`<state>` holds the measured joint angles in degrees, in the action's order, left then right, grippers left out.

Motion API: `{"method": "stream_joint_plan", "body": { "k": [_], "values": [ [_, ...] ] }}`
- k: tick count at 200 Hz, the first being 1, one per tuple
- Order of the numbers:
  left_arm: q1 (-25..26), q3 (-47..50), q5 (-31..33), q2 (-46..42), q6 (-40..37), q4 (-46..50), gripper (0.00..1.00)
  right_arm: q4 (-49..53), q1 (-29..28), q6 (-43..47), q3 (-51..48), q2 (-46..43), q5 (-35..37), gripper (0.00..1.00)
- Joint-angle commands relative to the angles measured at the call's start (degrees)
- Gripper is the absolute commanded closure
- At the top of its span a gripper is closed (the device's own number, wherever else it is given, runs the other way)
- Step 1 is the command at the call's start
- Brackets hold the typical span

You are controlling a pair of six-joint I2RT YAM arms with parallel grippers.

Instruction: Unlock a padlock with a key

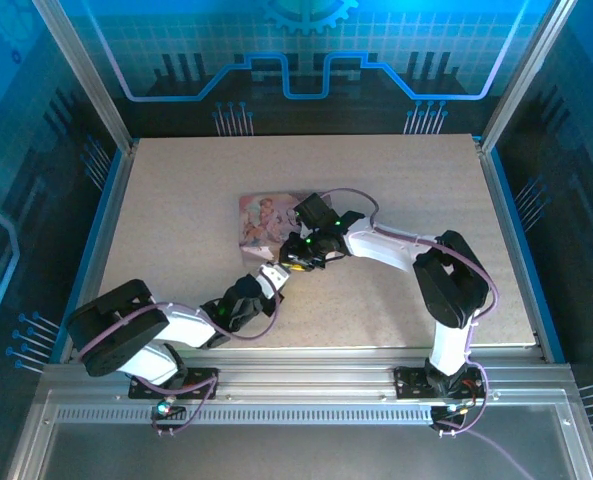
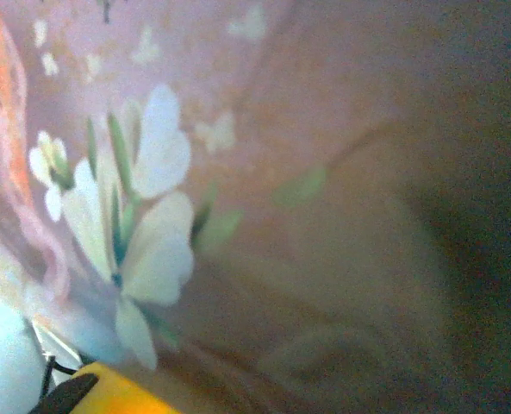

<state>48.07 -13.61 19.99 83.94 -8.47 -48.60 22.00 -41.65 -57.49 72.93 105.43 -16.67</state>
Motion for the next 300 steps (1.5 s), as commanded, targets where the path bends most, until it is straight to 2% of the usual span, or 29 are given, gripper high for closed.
{"method": "stream_joint_plan", "body": {
  "k": [1,33,69,100,170,194,227,262,293,300],
  "values": [
    [1.24,-2.49,-3.03,-1.58,2.36,2.30,1.00,-5.66,0.47,-2.45,-0.45,0.51,-1.75,0.59],
    [0.80,-2.52,-7.36,-1.86,9.81,2.19,1.00,-7.01,0.24,-2.33,-1.89,-0.09,-0.46,0.52],
    [-1.33,-2.89,-9.61,-3.02,12.64,5.77,1.00,-5.99,-0.53,-1.04,-2.95,-1.21,2.01,0.44],
    [-3.04,-2.21,-10.31,-4.00,12.64,7.52,1.00,-4.71,-1.20,0.51,-3.76,-2.85,4.07,0.43],
    [-3.08,-2.19,-10.50,-4.21,12.42,7.89,1.00,0.81,-4.12,2.76,-1.91,-2.58,10.18,0.45],
    [-3.13,-1.70,-10.49,-4.71,12.34,7.83,1.00,0.82,-4.31,2.56,-1.82,-1.80,10.60,0.51],
    [-3.13,-1.17,-10.32,-5.32,12.15,7.93,1.00,-0.03,-4.49,2.17,-1.95,-1.46,11.13,0.73],
    [-3.16,-0.92,-10.40,-5.89,12.09,7.92,1.00,-0.19,-4.47,2.02,-1.86,-0.81,10.60,0.83],
    [-3.08,-0.86,-10.59,-5.81,12.31,7.74,1.00,-2.27,-4.33,1.13,-3.58,-1.04,9.76,1.00],
    [-3.17,-0.84,-10.57,-5.88,12.34,7.73,1.00,-3.37,-4.24,0.54,-4.42,-1.21,9.36,1.00]
  ]
}}
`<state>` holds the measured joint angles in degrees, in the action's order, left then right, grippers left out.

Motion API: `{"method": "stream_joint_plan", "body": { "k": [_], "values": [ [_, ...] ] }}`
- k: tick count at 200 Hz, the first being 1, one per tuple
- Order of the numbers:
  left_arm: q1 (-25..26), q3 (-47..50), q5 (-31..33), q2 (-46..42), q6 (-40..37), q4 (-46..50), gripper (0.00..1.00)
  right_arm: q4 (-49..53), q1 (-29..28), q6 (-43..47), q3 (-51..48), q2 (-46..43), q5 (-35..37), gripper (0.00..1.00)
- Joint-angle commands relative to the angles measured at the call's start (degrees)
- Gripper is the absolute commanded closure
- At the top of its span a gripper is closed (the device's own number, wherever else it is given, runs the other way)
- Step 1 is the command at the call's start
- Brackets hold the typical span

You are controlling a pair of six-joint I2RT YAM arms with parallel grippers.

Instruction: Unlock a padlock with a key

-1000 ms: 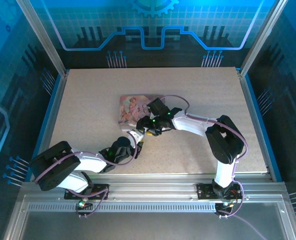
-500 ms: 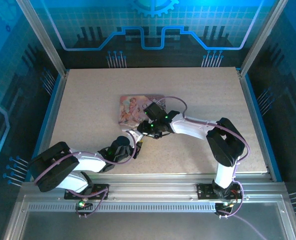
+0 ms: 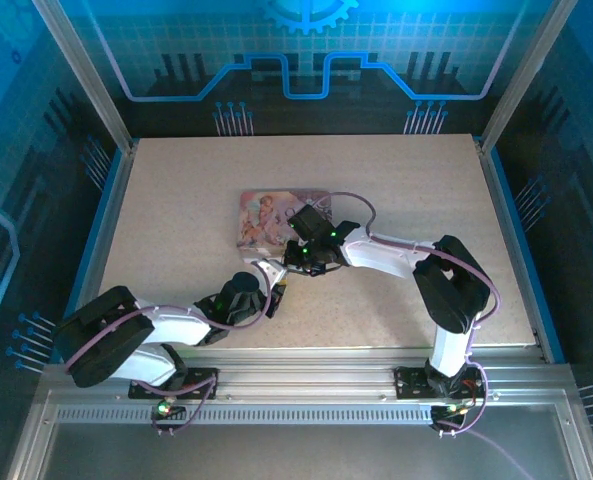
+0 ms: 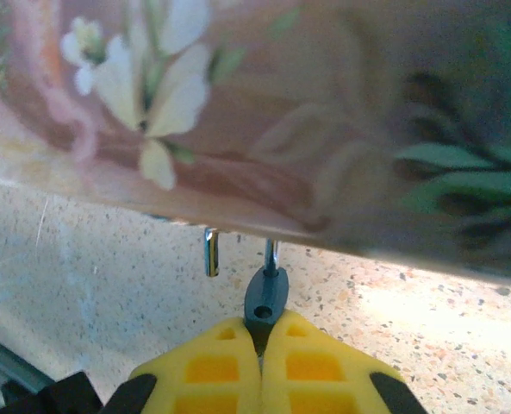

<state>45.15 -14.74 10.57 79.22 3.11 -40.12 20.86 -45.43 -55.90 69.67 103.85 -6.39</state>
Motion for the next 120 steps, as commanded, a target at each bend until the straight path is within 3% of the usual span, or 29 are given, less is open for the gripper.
{"method": "stream_joint_plan", "body": {
  "k": [1,22,54,69,120],
  "values": [
    [-0.19,0.36,-1.16,-1.17,0.80,-0.75,1.00,-2.40,-0.41,-1.14,-1.32,0.33,-0.95,1.00],
    [-0.23,0.35,-1.17,-2.00,1.10,0.12,1.00,-7.09,0.25,-3.72,-4.89,-0.70,-2.01,1.00],
    [-0.19,0.08,-1.09,-6.49,1.62,4.86,0.67,-13.32,0.78,-7.31,-9.74,-2.42,-1.96,1.00],
    [-0.26,-0.40,-0.49,-9.66,1.77,8.66,0.59,-16.01,1.25,-9.02,-11.97,-3.27,-1.81,1.00],
    [-3.66,-2.90,0.79,-21.44,5.28,24.00,0.50,-21.39,2.44,-11.32,-15.89,-5.06,-1.78,1.00]
  ]
}}
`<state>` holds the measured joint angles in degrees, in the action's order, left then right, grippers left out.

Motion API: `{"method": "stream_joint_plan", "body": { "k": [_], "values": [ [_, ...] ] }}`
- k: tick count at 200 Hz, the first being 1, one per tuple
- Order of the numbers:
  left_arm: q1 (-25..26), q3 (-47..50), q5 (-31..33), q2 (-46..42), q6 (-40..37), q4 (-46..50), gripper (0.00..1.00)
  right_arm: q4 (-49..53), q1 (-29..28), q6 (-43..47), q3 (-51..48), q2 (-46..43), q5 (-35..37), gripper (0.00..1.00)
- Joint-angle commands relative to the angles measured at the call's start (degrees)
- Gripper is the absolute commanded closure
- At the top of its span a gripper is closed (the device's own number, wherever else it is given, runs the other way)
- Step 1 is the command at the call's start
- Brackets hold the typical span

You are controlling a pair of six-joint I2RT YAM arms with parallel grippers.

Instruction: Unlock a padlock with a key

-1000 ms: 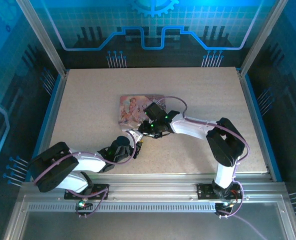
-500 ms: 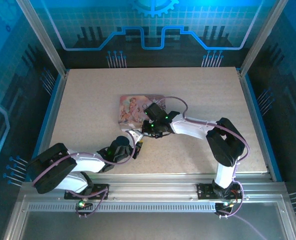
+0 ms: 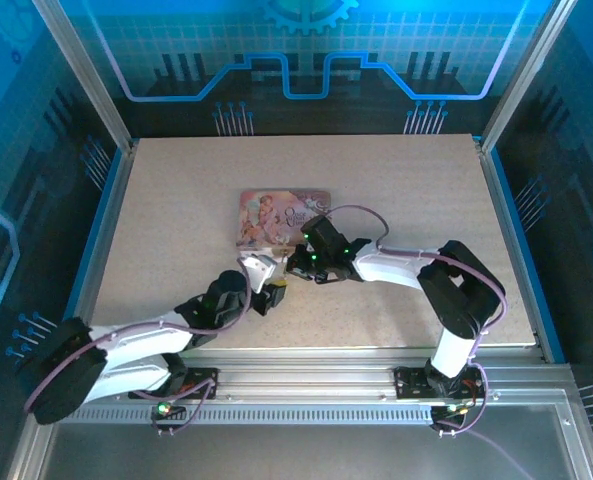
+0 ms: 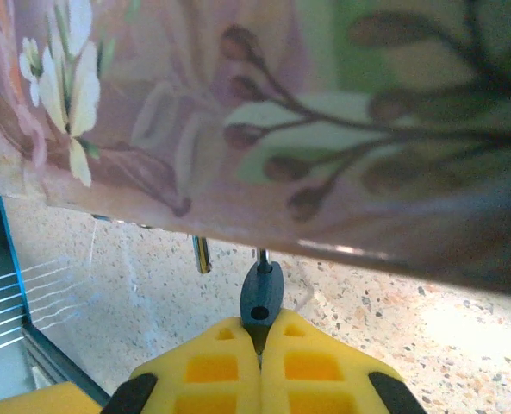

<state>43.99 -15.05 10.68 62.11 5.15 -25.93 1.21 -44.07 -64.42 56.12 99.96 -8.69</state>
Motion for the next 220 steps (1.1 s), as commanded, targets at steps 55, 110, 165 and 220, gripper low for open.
{"method": "stream_joint_plan", "body": {
  "k": [55,110,165,220],
  "values": [
    [-9.73,-4.06,-4.22,-11.50,9.27,17.32,0.48,-11.43,0.78,-9.81,-6.53,-0.57,1.37,1.00],
    [-14.99,-6.05,-8.76,-9.77,12.59,18.50,0.47,-18.93,-1.06,-17.89,-8.75,0.44,3.75,1.00],
    [-18.12,-5.96,-12.42,-7.53,14.71,16.29,0.47,-12.88,-3.51,-17.38,-6.62,0.32,8.62,1.00],
    [-19.74,-5.61,-14.10,-8.23,14.05,17.23,0.47,-21.62,-5.20,-24.95,-12.16,-1.04,15.67,1.00]
  ]
}}
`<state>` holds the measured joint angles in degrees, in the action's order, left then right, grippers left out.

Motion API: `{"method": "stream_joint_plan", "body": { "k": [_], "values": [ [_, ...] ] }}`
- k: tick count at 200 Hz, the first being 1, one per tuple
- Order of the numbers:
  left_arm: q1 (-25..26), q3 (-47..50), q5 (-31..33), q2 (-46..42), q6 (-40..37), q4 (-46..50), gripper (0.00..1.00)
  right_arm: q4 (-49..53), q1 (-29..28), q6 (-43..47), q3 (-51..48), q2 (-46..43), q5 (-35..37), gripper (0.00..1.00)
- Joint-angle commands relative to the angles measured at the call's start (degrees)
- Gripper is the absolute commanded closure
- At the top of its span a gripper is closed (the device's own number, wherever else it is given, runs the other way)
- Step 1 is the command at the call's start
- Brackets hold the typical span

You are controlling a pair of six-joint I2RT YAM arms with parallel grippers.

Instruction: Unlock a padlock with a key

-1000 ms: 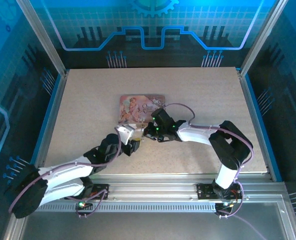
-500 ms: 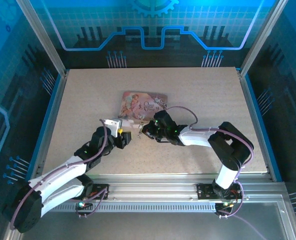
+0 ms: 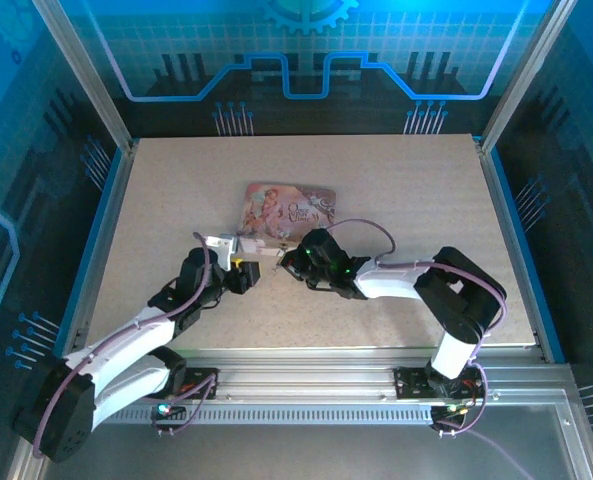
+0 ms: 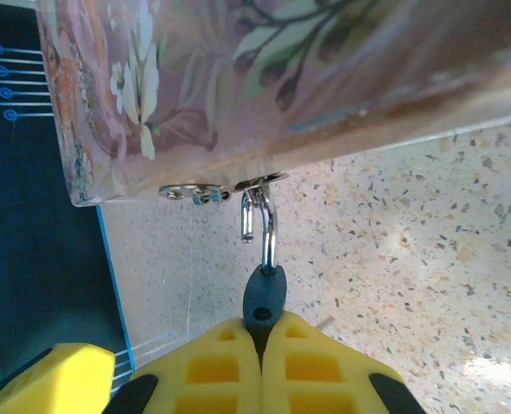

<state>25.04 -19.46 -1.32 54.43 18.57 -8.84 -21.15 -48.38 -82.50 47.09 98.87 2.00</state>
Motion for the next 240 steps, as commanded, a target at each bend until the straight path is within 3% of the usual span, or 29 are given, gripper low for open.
{"method": "stream_joint_plan", "body": {
  "k": [1,174,240],
  "values": [
    [-0.78,-1.15,-2.10,-0.60,0.66,0.09,0.47,0.71,-0.96,-6.97,-3.14,0.03,5.14,1.00],
    [-2.23,0.30,-5.53,-4.05,0.02,0.94,0.47,-6.01,-6.35,-16.01,-4.78,-2.81,28.60,1.00],
    [-2.34,0.86,-6.13,-4.65,-0.31,1.10,0.47,2.41,-9.49,-25.83,-0.40,-0.94,43.03,1.00]
  ]
}}
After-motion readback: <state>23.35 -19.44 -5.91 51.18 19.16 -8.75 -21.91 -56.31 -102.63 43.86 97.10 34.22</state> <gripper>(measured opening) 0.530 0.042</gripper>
